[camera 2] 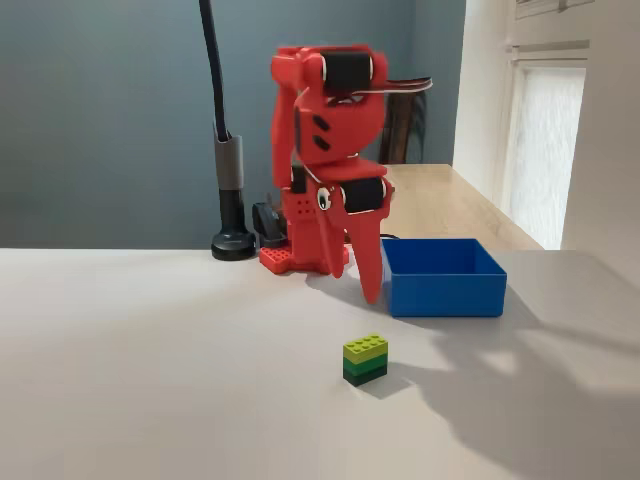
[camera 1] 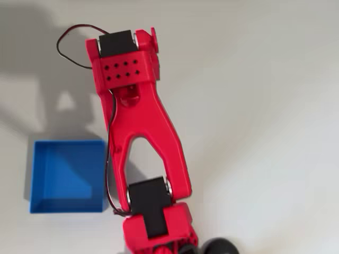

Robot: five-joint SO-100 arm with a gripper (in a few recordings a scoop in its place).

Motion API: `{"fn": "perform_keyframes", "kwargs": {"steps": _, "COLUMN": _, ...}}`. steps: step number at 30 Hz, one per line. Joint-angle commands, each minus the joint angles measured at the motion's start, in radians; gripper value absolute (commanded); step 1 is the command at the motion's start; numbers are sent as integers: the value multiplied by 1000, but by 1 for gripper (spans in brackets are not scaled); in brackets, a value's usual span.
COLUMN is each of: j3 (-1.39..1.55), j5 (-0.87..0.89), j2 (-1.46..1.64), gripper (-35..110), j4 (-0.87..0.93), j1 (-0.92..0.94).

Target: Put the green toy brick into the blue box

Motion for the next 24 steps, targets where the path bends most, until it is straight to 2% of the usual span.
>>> {"fn": "perform_keyframes", "kwargs": {"steps": 1, "j3": -117, "j5": 12, "j2": -58, "gripper": 31, "j4": 2, "j1": -18}}
{"fn": "perform_keyframes", "kwargs": {"steps": 14, "j3": -293, "j5": 18, "j2": -342, "gripper": 27, "j4": -80, "j1": -28}}
{"fn": "perform_keyframes", "kwargs": {"steps": 24, "j3": -371, "j5": 92, "j2": -436, "gripper": 1, "j4": -110, "j1": -54}}
